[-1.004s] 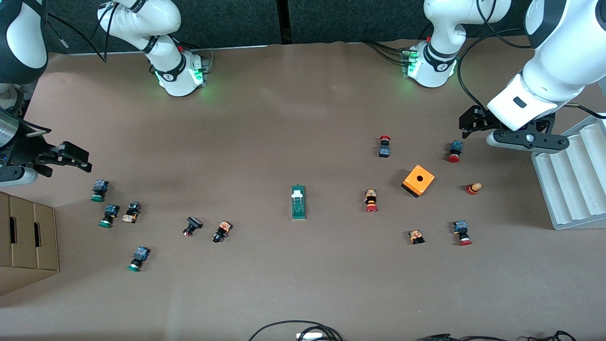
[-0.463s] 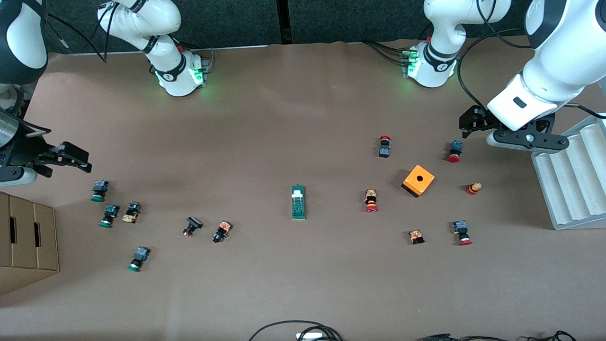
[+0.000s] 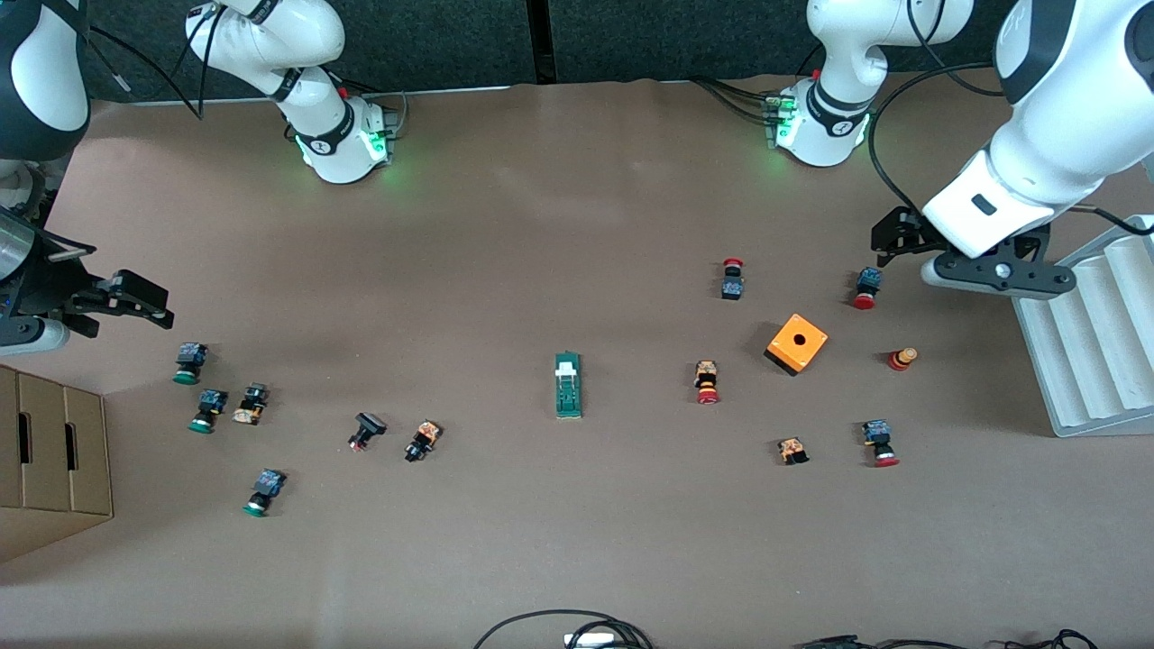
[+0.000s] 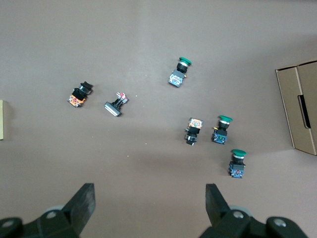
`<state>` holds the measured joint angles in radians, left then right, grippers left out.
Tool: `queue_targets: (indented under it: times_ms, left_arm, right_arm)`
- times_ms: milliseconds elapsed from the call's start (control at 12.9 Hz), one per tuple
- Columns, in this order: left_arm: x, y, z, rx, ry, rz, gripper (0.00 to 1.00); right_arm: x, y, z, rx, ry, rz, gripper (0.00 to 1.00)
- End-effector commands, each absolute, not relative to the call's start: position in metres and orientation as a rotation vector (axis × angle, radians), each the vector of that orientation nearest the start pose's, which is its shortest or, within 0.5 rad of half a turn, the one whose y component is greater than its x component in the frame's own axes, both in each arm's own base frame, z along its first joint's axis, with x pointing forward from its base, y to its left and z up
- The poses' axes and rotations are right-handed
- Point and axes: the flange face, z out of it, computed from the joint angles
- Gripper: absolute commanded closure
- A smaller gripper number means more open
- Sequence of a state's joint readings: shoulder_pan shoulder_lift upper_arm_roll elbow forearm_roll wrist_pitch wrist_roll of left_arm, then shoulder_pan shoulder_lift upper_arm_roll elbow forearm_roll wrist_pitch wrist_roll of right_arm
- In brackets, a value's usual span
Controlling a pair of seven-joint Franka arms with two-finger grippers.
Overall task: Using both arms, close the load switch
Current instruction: 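Move the left gripper over the green load switch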
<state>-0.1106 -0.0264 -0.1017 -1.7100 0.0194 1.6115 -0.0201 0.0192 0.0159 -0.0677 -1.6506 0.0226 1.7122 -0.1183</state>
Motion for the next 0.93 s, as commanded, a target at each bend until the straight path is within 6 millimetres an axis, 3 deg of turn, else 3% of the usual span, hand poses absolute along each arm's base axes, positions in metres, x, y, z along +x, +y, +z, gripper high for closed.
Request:
queue_targets:
  times_ms: [0,154,541,695,849]
  left_arm:
    - [0.533,-0.130,0.583,-3.101,0.235,0.118,0.00]
    - [0.527,-0.150,0.580,-3.102,0.161,0.125,0.00]
    - [0.505,-0.262,0.561,-3.109,0.127,0.053,0.00]
    - [0.508,-0.272,0.557,-3.128,0.072,0.034,0.00]
    - [0.504,-0.303,0.551,-3.161,0.020,-0.028,0.00]
  right_arm:
    - [0.573,-0.027,0.593,-3.129,-0.108,-0.081,0.00]
    - [0.573,-0.027,0.593,-3.129,-0.108,-0.083,0.00]
    - [0.573,-0.029,0.592,-3.130,-0.103,-0.081,0.00]
    - [0.573,-0.029,0.593,-3.130,-0.103,-0.086,0.00]
    - [0.573,-0.028,0.592,-3.130,-0.105,-0.079,0.00]
